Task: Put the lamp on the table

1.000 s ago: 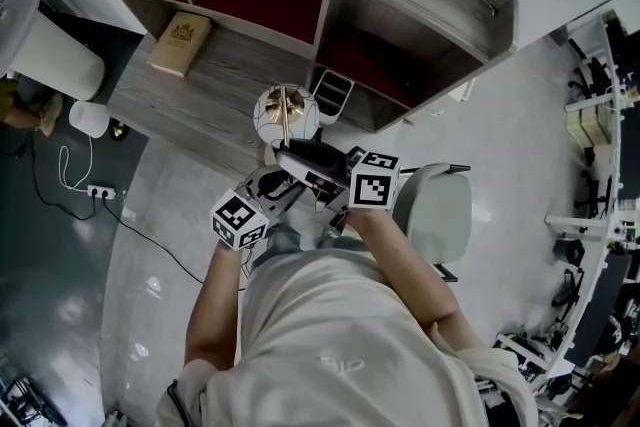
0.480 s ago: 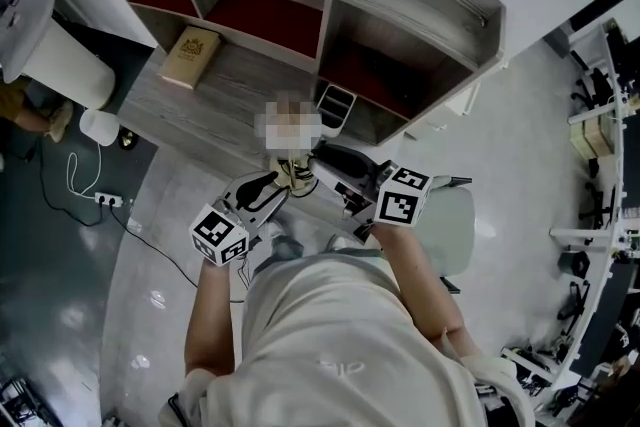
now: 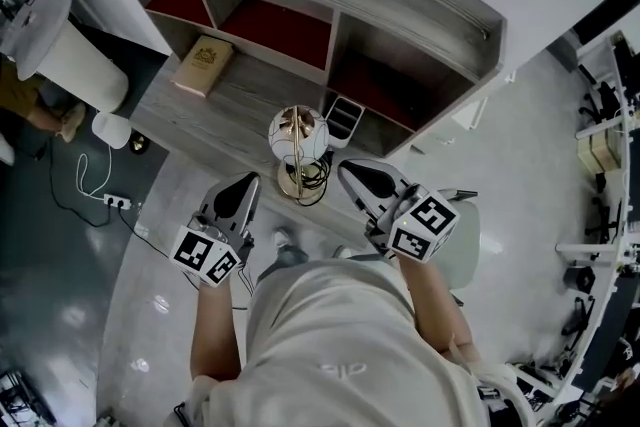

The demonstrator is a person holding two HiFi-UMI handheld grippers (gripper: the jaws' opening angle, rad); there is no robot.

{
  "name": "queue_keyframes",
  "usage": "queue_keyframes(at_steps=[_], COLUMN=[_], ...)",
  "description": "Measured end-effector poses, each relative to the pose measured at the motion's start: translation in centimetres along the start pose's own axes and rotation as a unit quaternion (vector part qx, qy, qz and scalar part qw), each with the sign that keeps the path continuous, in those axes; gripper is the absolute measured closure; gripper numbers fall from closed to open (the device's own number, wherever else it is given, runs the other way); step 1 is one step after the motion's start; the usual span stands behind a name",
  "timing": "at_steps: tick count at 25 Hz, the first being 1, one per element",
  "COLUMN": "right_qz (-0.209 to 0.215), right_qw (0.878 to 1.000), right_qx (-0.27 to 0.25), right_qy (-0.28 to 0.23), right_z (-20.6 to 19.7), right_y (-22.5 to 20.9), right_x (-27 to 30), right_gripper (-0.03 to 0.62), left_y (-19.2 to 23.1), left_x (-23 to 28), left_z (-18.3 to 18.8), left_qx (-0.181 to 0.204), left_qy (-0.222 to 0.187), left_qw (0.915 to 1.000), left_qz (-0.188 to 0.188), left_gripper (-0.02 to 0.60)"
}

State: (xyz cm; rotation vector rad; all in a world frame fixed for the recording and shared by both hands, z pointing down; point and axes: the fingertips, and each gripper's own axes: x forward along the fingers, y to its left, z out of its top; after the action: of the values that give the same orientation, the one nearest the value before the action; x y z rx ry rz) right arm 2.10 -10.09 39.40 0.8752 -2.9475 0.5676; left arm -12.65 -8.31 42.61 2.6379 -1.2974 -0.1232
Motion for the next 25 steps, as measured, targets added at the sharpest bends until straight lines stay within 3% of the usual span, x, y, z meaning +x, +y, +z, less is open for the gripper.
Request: queue_keyframes(at_steps=[4,11,15,25], right_qz=[-0.019,-0.047,-0.056,-0.074], right_qw=[0.999,0.993,0.991,0.987], right_qx=[-0.045,-0.105,-0.121,-0.142], right_qy=[-0.002,-0.008,-0.009,-0.001], right_z=[0.8,1.4,1.6,1.3], right_y=[0.3,0.5,0.5,0.7], right_x=[-0.6,-1.3,-1.2,-1.3], right_gripper=[0.563,0.565,0.565,0.564], left_y=[0.2,-1.1,-1.3,-2.2], left_x=[-0.8,-1.5,-1.7,-1.3], left_z=[1.8,3.1,3.3,3.0], left_qx=[0.015,0.075,0.063,0.08], left_qy=[-0.006,0.002,-0.001,0.004], left_qw=[0.9994,0.9958,0.9961,0.995], left_qz=[0.031,0.052,0.061,0.061], left_gripper=[0.566,0.566,0.566,0.566])
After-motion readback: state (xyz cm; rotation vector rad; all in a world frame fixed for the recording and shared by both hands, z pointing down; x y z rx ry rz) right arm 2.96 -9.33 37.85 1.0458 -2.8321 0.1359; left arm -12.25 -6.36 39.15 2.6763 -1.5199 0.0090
